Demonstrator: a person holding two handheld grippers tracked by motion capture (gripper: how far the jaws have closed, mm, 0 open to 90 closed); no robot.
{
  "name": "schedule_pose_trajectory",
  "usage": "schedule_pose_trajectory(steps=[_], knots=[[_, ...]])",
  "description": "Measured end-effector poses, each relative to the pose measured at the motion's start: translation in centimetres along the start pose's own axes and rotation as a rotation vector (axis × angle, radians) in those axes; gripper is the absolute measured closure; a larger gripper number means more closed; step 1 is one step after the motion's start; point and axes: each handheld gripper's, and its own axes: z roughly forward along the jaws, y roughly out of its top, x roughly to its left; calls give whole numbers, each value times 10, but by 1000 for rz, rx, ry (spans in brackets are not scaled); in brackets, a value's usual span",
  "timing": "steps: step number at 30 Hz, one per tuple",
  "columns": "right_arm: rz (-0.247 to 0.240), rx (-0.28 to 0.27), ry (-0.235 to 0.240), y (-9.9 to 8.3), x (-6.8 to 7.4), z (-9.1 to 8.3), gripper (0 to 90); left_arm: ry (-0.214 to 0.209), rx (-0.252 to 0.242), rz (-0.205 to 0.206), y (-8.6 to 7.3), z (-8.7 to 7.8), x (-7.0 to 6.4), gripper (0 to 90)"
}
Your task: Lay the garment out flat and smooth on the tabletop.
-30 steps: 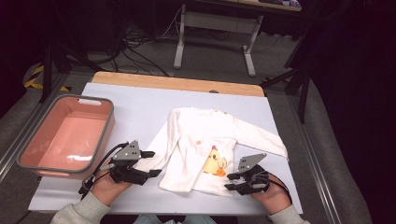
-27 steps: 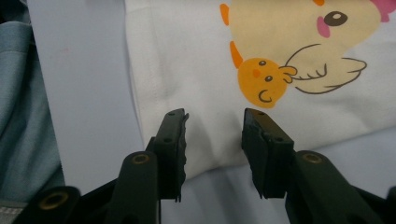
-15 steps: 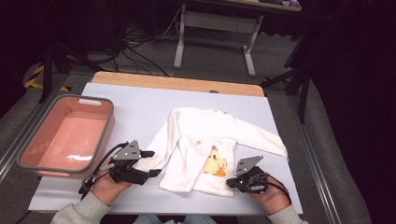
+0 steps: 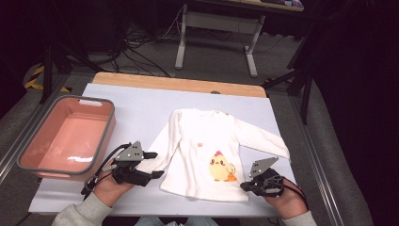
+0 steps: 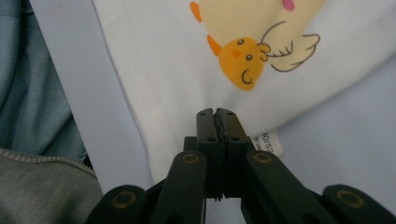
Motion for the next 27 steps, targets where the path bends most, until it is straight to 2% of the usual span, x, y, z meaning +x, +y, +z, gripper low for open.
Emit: schedule_pose_trajectory(steps=[7,9,12,15,16,17,19,21,27], knots=[[25,11,-5,-11,-7,-1,888,13,9,-2,-1,0,2,319],[21,1,-12,-11,-7,-3,840,31,13,-8,-1,-2,3,319],[21,-53,-33,-8,-7,-8,752,48,11,-27,-4,-7,6,323],[14,-119,-72,-4,-6,-14,594,99,29,-61,-9,-12,10,331],[16,-144,-84,-2,-6,-16,581,117,42,-70,-10,-13,11,340],[18,-158,-85,-1,-6,-17,565,168,78,-97,-12,-13,12,353],[18,-191,-88,3,-6,-17,511,220,117,-143,-16,-14,15,361],[9,-203,-92,6,-5,-16,504,242,139,-182,-18,-13,17,369],[-14,-210,-77,13,-3,-10,498,316,232,-201,-24,-10,18,395]])
